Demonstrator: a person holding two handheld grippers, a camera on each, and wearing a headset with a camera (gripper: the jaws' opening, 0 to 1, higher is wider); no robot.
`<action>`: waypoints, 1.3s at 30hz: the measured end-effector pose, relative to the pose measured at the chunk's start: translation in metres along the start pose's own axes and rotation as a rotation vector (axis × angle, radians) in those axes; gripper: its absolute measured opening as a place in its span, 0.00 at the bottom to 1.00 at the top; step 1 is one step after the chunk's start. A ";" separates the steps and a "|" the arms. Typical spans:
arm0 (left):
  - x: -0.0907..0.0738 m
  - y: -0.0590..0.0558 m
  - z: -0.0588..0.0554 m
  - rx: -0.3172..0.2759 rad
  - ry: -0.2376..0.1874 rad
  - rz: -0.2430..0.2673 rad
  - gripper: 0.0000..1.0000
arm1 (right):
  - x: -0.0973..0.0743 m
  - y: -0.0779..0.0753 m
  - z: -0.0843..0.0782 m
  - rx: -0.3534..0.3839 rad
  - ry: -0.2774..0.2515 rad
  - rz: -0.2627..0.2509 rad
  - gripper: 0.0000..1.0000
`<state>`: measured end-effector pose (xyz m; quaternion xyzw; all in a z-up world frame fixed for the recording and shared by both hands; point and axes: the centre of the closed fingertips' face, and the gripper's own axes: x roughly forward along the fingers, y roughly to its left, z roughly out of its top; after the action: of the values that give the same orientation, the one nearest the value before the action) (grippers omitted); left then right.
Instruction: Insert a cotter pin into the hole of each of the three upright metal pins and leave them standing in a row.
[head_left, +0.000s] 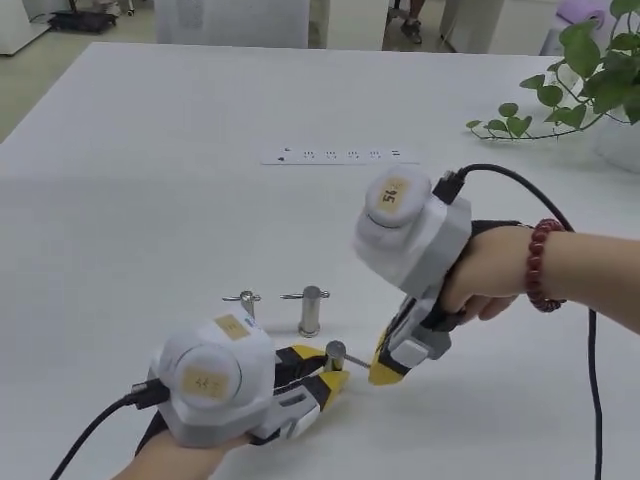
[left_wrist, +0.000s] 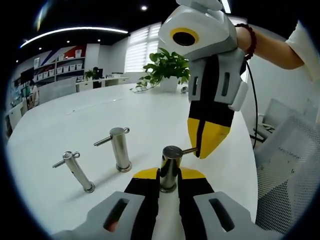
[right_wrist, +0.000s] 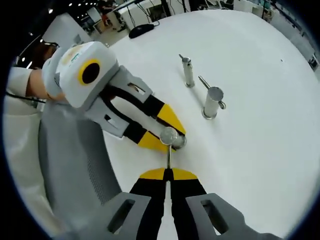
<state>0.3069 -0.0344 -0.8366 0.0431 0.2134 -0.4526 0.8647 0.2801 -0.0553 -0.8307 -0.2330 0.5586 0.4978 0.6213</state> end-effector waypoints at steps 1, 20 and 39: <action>0.000 0.000 0.000 -0.001 0.000 0.000 0.12 | -0.001 -0.001 0.000 0.000 -0.007 0.002 0.04; 0.000 0.001 0.000 0.016 0.000 0.009 0.11 | -0.002 -0.002 0.004 -0.123 -0.084 -0.039 0.03; 0.001 0.002 -0.001 0.015 0.001 0.019 0.11 | -0.006 -0.002 0.006 -0.213 -0.134 -0.130 0.03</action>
<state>0.3086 -0.0334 -0.8376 0.0519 0.2101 -0.4458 0.8686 0.2856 -0.0536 -0.8246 -0.2996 0.4438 0.5274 0.6597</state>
